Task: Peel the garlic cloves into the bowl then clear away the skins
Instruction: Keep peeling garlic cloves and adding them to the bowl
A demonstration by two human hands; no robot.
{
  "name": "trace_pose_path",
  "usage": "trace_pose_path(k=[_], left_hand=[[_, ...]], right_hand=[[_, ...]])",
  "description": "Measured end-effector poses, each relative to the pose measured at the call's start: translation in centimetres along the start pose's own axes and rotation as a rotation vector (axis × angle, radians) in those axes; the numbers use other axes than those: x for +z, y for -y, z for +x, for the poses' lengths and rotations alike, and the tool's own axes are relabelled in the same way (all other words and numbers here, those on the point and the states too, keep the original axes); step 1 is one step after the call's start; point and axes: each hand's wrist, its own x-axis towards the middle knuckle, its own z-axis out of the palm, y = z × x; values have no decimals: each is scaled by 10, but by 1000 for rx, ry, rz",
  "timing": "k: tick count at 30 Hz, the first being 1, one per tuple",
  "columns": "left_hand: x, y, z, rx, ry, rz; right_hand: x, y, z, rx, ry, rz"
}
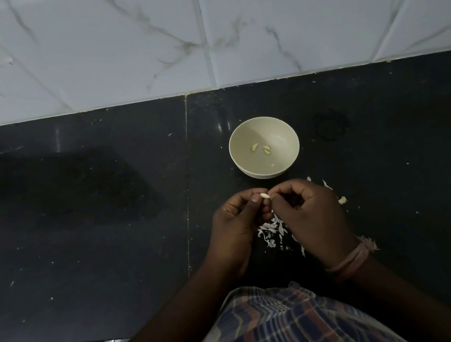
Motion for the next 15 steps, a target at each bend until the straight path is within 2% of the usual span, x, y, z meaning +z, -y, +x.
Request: trace_pose_path(k=[5,11,15], left_hand=[[-2,-1,0,20,3,82],[-3,-6,-1,46,51,211],[-2,-7,-2,46,40,216]], right_hand=[[-3,3,2,82,67,43],[-8,-2,8,90,105,-73],[-8,-5,7,92,89,-100]])
